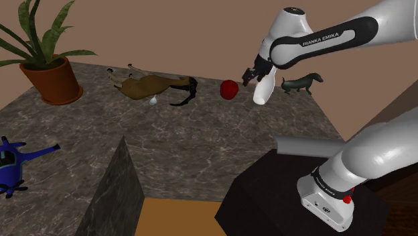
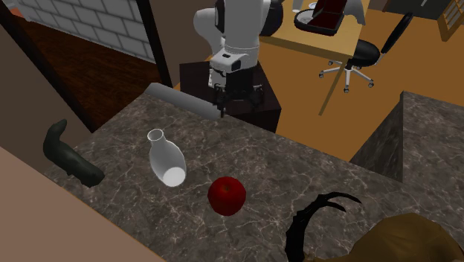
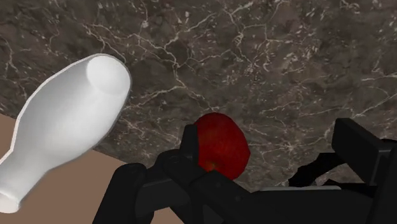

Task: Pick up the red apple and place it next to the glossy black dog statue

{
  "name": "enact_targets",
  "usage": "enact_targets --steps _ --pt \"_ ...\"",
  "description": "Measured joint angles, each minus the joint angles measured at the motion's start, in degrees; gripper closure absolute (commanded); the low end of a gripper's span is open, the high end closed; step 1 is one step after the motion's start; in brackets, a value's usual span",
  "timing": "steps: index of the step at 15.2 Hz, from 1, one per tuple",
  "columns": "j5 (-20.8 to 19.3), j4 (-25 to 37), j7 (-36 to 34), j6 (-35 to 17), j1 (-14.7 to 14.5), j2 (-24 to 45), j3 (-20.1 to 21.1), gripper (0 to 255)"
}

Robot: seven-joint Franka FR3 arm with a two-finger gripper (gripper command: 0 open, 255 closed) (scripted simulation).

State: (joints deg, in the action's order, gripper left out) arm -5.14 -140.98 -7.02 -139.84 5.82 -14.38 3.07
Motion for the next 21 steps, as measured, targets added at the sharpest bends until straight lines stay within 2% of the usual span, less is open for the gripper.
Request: enact_targets --steps 4,11,14,21 --pt "-2.99 4.36 -4.39 -7.33 1.54 8.92 0.29 0" --pt "-9.53 14.88 -12.92 -16.06 2.65 23.48 -1.28 0" --pt "-11.17 18.79 -15.21 -18.14 2.47 28.06 -2.38 0" --pt "-12.81 21.42 -16.94 -21.51 1.95 33.80 -3.48 0"
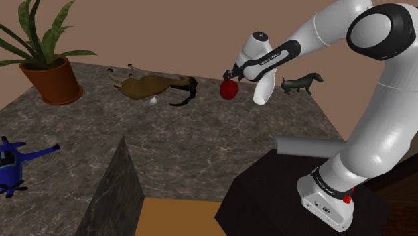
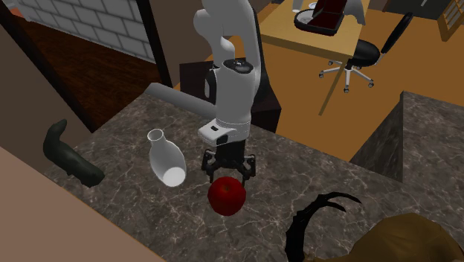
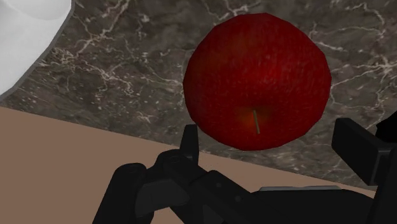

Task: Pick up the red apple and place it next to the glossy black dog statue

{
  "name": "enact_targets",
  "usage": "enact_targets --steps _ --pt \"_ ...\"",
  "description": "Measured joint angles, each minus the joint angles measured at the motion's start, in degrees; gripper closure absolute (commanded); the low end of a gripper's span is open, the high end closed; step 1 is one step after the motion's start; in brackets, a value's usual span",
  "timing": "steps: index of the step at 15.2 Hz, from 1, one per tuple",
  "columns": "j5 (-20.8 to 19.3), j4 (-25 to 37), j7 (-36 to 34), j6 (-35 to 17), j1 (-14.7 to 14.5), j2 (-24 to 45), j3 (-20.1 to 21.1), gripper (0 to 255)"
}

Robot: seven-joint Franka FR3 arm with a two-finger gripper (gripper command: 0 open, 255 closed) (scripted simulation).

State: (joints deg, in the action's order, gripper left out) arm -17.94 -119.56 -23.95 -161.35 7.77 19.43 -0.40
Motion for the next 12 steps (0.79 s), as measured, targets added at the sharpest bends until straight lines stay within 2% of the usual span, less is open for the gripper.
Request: enact_targets --steps 6,7,12 --pt "-0.09 0.44 -0.02 -0.39 0.03 0.78 -0.11 0" --pt "-0.09 0.44 -0.02 -0.39 0.03 0.78 -0.11 255" --pt "-0.06 0.60 0.04 -0.40 0.08 0.80 -0.11 255"
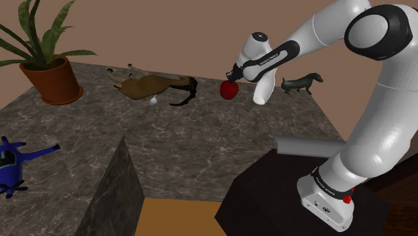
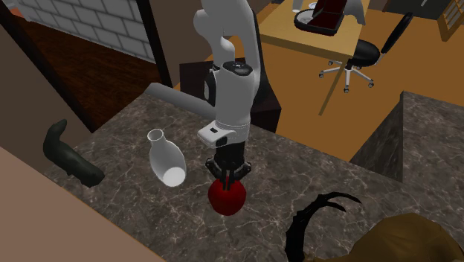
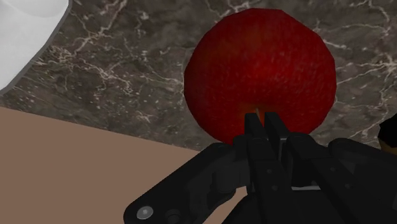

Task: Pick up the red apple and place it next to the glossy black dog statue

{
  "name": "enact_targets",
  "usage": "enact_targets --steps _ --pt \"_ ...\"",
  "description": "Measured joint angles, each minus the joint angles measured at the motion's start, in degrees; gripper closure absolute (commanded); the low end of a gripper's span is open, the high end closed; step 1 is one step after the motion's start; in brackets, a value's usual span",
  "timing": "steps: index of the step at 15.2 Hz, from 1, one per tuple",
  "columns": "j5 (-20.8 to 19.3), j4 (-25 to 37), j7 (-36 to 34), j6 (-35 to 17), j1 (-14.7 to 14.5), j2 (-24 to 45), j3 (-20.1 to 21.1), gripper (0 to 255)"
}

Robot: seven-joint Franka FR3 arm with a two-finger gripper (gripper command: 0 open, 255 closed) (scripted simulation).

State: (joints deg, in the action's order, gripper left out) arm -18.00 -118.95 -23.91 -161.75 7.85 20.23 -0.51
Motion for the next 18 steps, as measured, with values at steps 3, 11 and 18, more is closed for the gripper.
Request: enact_targets --steps 3,11,18 --pt "0.01 0.09 0.00 0.02 -0.03 0.06 0.03 255" --pt "1.36 0.41 1.39 3.11 0.56 -2.57 0.97 255" --pt "3.45 1.79 3.65 7.74 1.32 -5.89 2.05 255"
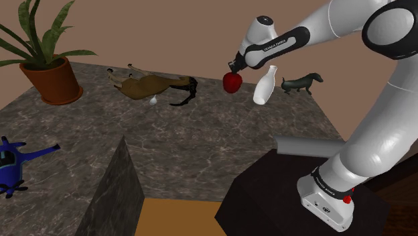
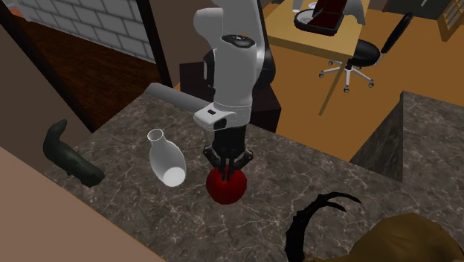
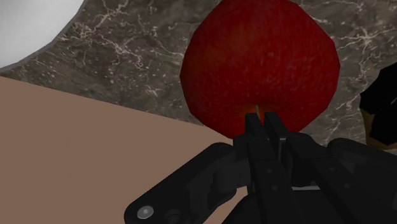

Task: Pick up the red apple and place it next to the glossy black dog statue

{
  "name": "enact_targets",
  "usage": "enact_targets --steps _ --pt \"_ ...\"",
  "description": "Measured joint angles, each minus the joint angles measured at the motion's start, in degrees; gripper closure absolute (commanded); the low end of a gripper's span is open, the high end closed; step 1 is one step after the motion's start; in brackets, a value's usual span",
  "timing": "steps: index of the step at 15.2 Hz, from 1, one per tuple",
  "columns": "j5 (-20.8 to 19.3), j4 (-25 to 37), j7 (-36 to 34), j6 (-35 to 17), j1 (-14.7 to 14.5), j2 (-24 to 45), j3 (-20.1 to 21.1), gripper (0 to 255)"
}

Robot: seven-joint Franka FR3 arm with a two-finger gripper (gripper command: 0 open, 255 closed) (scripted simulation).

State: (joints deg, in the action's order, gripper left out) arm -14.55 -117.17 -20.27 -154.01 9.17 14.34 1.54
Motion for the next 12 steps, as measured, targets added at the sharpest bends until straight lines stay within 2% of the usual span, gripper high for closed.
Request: enact_targets --steps 12 --pt "2.73 2.99 2.75 8.03 0.42 -5.14 1.01 255"
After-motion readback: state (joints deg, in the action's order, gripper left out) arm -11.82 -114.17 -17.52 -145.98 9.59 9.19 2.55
